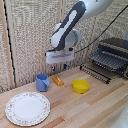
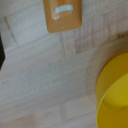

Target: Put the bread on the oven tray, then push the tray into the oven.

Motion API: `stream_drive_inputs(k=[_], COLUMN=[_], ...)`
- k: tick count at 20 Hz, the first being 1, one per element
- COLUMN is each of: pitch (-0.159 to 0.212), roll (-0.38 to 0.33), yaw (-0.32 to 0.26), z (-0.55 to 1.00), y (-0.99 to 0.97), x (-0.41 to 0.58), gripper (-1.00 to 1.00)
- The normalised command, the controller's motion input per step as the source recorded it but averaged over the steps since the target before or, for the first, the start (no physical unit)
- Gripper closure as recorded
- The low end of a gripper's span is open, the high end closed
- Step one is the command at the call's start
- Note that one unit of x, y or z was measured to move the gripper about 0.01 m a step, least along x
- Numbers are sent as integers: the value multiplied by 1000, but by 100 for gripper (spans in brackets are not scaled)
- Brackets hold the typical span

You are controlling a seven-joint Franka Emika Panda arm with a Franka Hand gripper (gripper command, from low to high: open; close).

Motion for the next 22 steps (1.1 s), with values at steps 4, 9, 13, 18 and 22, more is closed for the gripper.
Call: stream_drive_inputs(k=[4,9,13,18,22], pitch=[39,27,4,17,26], roll=[0,-3,-13,-19,-45], yaw=[0,0,8,10,2], z=[-308,-262,-219,-171,-78], y=[-46,0,0,0,54], x=[267,241,237,266,166], gripper=[-100,-100,-100,-100,100])
